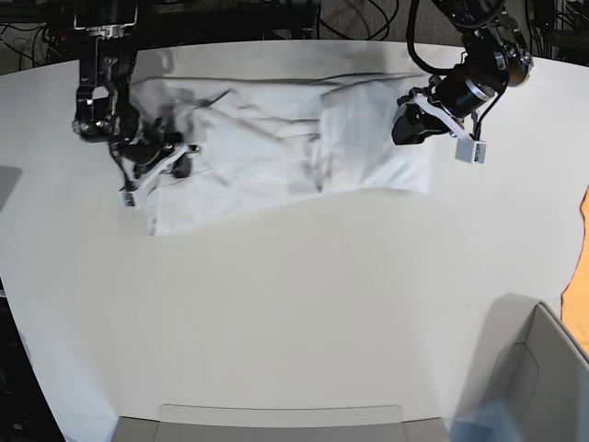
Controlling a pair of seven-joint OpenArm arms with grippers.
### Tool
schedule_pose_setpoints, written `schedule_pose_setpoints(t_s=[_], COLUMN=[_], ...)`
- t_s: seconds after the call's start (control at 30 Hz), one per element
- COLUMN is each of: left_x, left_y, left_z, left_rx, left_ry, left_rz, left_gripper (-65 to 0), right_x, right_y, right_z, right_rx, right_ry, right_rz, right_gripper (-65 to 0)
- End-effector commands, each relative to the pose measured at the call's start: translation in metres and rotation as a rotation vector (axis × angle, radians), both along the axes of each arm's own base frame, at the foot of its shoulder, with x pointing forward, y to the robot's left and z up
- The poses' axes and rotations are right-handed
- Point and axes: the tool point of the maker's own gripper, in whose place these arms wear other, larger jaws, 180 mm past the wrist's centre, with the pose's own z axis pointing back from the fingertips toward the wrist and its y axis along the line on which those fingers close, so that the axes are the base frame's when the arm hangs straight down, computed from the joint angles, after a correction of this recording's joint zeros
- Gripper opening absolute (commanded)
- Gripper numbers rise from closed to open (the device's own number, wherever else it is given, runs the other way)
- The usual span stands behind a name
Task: Fold the T-shirt properly
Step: 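Lift the folded bundle with the right gripper and move it toward the table center, then drag and flip the bundle with the right gripper, folding it over itself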
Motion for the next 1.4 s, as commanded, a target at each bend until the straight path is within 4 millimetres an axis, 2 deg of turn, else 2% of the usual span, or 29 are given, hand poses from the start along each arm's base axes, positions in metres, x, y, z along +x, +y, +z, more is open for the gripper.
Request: schedule_pose_setpoints(t_s=[0.0,0.1,0.17,0.23,0.3,0.37,0.43,0.53,0.63,0.87,1.0,1.2,1.37], left_x=[0.008,0.003,0.002,0.002,0.002,-0.001,-0.003,-0.003,-0.003,-0.007,-0.009,-0.012,-0.014], left_y=[0.001,0.001,0.001,0.001,0.001,0.002,0.004,0.005,0.006,0.043,0.052,0.050,0.049], left_z=[0.012,0.009,0.008,0.008,0.008,0.006,0.005,0.005,0.005,0.006,0.007,0.005,0.000], left_rx=[-0.006,-0.006,-0.006,-0.006,-0.006,-0.002,0.007,0.010,0.014,0.066,0.079,0.077,0.070], left_ry=[-0.055,-0.041,-0.040,-0.040,-0.038,-0.028,-0.024,-0.024,-0.023,-0.019,-0.018,-0.008,0.006], left_rz=[0.004,0.004,0.004,0.004,0.004,0.003,-0.001,-0.001,-0.001,0.085,0.110,0.105,0.104], left_gripper=[-56.2,-56.2,-56.2,-56.2,-56.2,-56.2,-56.2,-56.2,-56.2,-56.2,-56.2,-56.2,-56.2], right_x=[0.012,0.029,0.041,0.053,0.057,0.060,0.062,0.063,0.056,0.032,0.023,0.019,0.005], right_y=[-0.028,-0.060,-0.073,-0.075,-0.066,-0.044,-0.012,0.022,0.069,0.159,0.187,0.224,0.251], right_z=[0.012,0.032,0.050,0.070,0.085,0.103,0.112,0.115,0.109,0.117,0.118,0.112,0.113], right_rx=[-0.093,-0.252,-0.351,-0.447,-0.552,-0.654,-0.712,-0.783,-0.809,-0.745,-0.704,-0.664,-0.625], right_ry=[-0.028,-0.068,-0.112,-0.154,-0.162,-0.184,-0.223,-0.288,-0.345,-0.489,-0.521,-0.532,-0.554], right_rz=[-0.028,-0.029,-0.023,-0.004,0.049,0.125,0.192,0.262,0.368,0.530,0.580,0.649,0.710], right_gripper=[-65.0,-65.0,-65.0,-65.0,-65.0,-65.0,-65.0,-65.0,-65.0,-65.0,-65.0,-65.0,-65.0])
